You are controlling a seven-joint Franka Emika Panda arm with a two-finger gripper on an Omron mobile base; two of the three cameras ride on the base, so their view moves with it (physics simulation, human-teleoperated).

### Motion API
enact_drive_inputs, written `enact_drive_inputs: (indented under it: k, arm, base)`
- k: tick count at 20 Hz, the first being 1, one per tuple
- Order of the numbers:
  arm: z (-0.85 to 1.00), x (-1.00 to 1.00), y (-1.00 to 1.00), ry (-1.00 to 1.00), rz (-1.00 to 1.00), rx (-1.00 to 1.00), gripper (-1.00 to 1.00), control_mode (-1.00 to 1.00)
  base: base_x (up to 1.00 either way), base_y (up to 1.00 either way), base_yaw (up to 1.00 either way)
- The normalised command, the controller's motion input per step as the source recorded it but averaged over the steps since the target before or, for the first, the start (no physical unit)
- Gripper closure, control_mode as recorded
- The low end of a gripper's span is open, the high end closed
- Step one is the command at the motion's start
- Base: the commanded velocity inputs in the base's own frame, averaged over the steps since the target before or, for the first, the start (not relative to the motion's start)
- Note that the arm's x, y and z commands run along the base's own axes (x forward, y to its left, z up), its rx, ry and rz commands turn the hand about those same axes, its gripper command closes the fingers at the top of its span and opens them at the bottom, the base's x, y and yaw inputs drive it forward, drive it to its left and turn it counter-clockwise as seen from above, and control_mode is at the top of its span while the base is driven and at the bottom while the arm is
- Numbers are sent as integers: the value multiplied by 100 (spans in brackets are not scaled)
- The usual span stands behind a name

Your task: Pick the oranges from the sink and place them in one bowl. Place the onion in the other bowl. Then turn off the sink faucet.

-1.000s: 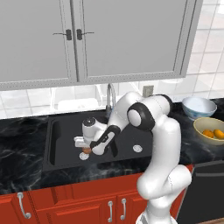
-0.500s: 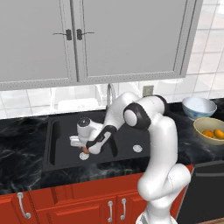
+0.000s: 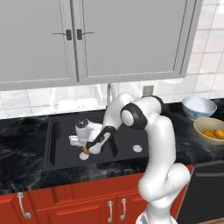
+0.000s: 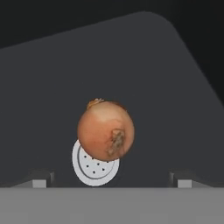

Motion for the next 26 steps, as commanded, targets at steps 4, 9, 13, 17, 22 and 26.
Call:
enact_drive_inputs:
  k: [4, 9, 13, 17, 22, 26]
  arm:
    - [-14, 8, 0, 0, -5, 0, -100, -100]
    - [-12, 10, 0, 0, -4, 0, -100, -100]
    - [-9, 14, 0, 0, -4, 0, -100, -100]
    - [-10, 12, 0, 0, -3, 0, -100, -100]
    - [-12, 8, 0, 0, -2, 0, -100, -100]
    - [-14, 3, 0, 0, -2, 0, -100, -100]
  base:
    - [0, 0, 0]
    - [0, 0, 0]
    - [0, 0, 0]
    - [0, 0, 0]
    - [0, 0, 0]
    - [0, 0, 0]
